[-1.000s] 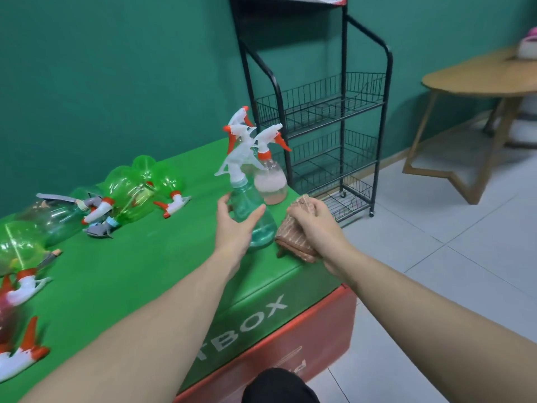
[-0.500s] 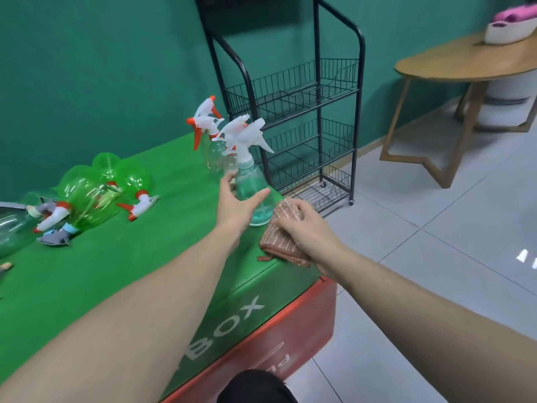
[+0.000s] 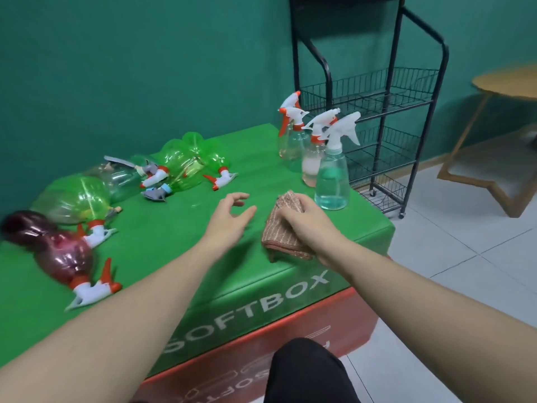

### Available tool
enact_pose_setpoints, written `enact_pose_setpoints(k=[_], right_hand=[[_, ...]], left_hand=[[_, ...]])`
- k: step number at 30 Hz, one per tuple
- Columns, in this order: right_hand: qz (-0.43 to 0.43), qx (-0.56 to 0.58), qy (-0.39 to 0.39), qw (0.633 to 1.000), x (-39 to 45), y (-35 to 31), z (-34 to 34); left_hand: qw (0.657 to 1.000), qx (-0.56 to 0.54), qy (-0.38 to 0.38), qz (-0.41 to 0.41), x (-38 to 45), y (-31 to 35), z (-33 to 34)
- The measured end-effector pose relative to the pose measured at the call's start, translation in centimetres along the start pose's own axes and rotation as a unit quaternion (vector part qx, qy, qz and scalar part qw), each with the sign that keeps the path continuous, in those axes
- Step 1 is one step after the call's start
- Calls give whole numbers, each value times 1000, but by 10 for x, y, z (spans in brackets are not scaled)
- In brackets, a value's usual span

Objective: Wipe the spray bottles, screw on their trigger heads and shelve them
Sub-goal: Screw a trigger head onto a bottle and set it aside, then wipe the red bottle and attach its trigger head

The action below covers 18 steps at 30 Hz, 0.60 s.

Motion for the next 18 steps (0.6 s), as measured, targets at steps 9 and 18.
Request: enact_pose_setpoints(k=[9, 18], right_hand=[[15, -66, -90, 994, 7, 29, 131], [41, -68, -115, 990, 22, 48, 204]], left_hand=[[997, 32, 52, -42, -38, -118, -120], [973, 228, 24, 11, -57, -184, -196]])
Point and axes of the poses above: each hand's wrist, its own x-axis towards the middle knuckle, its own z-axis out of the palm, y = z × x, the point moved 5 cm from there along x, towards the middle knuckle, and after that the axes turned 15 degrees about x, right-handed, at the moved point
